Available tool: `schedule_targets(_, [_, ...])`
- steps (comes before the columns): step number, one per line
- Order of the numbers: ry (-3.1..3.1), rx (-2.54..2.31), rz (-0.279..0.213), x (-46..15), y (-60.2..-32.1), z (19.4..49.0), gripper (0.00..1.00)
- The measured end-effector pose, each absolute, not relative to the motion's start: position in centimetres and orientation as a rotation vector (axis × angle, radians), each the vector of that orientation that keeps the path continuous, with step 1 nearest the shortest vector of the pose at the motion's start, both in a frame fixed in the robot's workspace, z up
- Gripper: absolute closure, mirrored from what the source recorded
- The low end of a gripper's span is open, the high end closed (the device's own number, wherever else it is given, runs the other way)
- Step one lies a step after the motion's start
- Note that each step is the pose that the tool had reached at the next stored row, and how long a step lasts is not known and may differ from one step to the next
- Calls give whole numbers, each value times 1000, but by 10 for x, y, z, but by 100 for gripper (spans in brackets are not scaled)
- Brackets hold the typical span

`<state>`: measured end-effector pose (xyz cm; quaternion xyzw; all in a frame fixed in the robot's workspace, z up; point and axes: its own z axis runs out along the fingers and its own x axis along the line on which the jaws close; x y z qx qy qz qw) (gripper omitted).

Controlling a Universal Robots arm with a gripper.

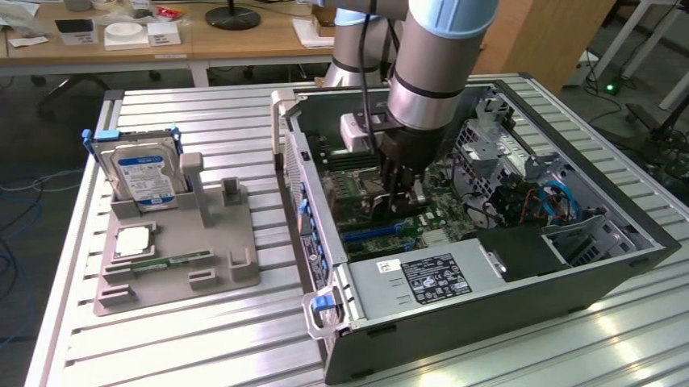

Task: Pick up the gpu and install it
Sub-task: 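Insert the gpu into the slot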

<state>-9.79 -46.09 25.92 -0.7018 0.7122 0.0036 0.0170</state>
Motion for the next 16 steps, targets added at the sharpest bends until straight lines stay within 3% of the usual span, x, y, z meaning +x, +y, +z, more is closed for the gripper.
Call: schedule_targets(16, [2215, -2182, 14, -104, -462, 248, 73])
